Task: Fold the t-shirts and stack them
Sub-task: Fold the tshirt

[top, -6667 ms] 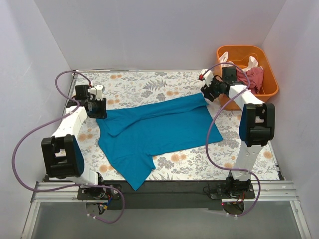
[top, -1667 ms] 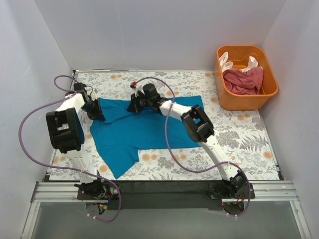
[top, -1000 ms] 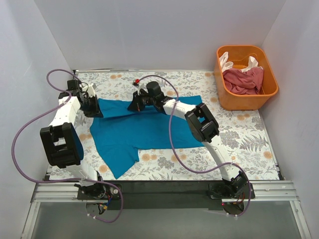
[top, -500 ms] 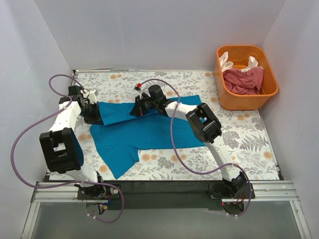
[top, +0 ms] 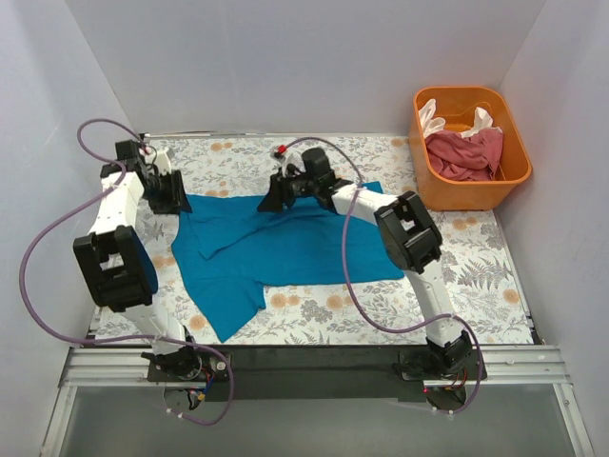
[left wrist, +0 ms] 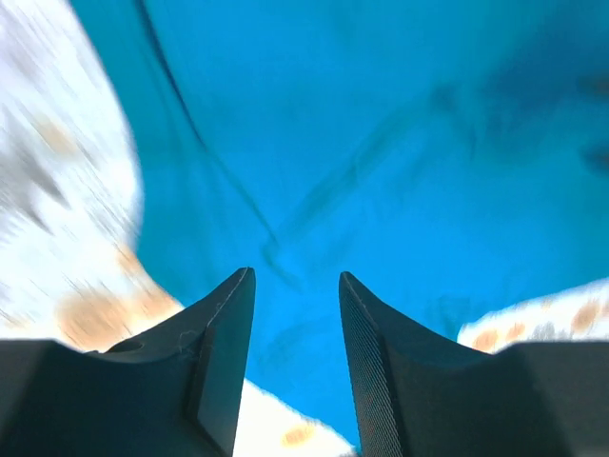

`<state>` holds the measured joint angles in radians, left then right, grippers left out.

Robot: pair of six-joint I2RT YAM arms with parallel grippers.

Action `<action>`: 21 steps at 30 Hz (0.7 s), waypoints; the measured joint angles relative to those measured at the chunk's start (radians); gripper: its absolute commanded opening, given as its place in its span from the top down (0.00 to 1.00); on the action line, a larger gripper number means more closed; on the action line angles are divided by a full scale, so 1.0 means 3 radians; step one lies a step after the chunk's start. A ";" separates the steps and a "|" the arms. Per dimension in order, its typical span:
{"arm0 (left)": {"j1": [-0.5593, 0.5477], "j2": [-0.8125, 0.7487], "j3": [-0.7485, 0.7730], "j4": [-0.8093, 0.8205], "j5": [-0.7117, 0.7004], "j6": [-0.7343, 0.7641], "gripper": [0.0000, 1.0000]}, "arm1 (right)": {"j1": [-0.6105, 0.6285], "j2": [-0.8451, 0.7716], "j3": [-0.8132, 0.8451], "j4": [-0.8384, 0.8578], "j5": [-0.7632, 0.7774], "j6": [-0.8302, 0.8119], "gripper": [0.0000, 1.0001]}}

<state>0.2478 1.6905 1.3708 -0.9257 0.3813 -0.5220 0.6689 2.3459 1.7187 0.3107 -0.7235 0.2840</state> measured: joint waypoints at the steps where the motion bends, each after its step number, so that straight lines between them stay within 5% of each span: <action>1: 0.0028 0.0139 0.0242 0.0019 0.0019 -0.0011 0.60 | -0.0056 -0.0092 -0.0097 -0.0001 -0.0056 -0.0025 0.38; 9: 0.0163 0.1439 0.1717 0.0209 0.0131 -0.0072 0.58 | -0.0935 -0.0866 -0.0261 -0.0596 -0.0076 -0.0568 0.40; 21: 0.0165 0.1977 0.1848 0.0312 0.0158 -0.0276 0.57 | -0.1525 -0.0922 -0.0331 -0.2122 0.0815 -0.1865 0.46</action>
<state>0.2974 2.2837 1.9251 -0.8322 0.4286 -0.6048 0.2115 2.0693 1.6196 -0.3260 -0.4789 -0.2756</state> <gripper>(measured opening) 0.433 0.544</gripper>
